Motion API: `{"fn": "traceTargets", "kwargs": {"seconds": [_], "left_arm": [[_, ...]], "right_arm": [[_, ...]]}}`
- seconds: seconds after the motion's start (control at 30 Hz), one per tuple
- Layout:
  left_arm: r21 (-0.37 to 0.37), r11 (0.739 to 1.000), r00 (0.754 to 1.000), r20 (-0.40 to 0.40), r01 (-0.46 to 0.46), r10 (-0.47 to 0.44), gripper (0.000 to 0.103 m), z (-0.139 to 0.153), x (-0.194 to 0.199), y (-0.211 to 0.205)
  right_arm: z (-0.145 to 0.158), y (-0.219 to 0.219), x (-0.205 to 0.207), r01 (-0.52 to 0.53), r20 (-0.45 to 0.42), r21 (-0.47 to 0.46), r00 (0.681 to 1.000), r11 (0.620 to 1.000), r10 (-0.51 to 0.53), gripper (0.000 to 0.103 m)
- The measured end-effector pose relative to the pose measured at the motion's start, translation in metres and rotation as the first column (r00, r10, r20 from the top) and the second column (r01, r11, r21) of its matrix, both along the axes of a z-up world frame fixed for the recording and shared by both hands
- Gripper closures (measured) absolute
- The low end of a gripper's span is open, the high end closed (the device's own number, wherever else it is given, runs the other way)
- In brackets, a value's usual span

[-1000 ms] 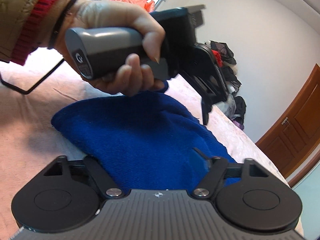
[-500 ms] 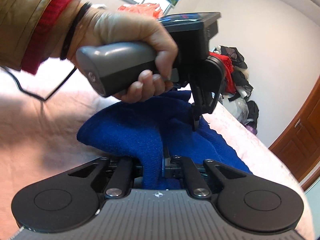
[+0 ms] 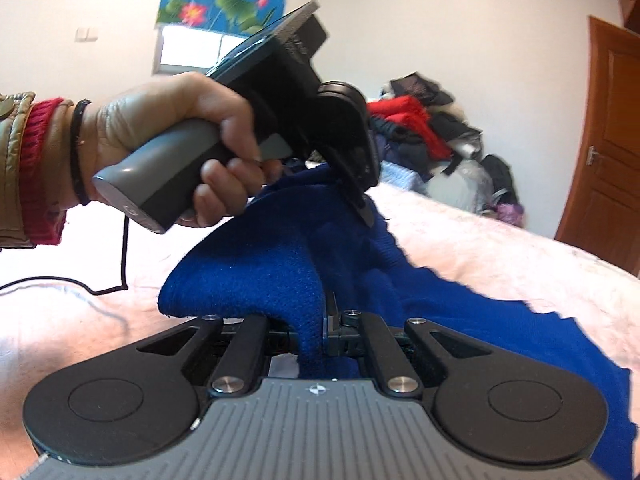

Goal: Fold small clothes
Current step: 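Lift the edge with the right tool and fold it over while the left tool opens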

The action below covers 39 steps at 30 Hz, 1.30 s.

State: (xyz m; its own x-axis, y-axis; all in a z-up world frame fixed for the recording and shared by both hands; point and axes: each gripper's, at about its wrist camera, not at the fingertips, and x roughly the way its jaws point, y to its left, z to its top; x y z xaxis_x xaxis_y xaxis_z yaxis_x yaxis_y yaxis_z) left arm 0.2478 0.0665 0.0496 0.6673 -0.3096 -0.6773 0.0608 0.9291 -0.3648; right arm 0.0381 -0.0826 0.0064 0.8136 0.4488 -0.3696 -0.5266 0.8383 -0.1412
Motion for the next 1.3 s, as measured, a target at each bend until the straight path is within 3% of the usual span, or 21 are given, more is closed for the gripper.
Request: {"fn": "traceTargets", "kwargs": {"seconds": [0.3, 0.5, 0.73, 1.03, 1.3], "left_arm": [[0.000, 0.997, 0.996, 0.054, 0.076, -0.076, 0.090, 0.025, -0.002, -0.064], [0.010, 0.989, 0.987, 0.067, 0.148, -0.148, 0.090, 0.030, -0.003, -0.117], [0.058, 0.973, 0.972, 0.063, 0.222, -0.226, 0.090, 0.018, 0.000, -0.179], [0.067, 0.958, 0.960, 0.000, 0.279, -0.279, 0.090, -0.011, 0.006, -0.233], [0.032, 0.944, 0.943, -0.058, 0.329, -0.326, 0.090, -0.029, 0.010, -0.264]], "right_arm": [[0.004, -0.058, 0.007, 0.098, -0.058, 0.171, 0.994, 0.980, -0.089, 0.096], [-0.003, -0.094, 0.005, 0.187, -0.067, 0.222, 0.982, 0.957, -0.176, 0.096], [-0.016, -0.130, 0.010, 0.264, -0.127, 0.278, 0.963, 0.924, -0.237, 0.096], [-0.039, -0.180, 0.015, 0.359, -0.239, 0.363, 0.928, 0.860, -0.286, 0.096], [-0.064, -0.212, 0.026, 0.414, -0.387, 0.464, 0.890, 0.783, -0.241, 0.095]]}}
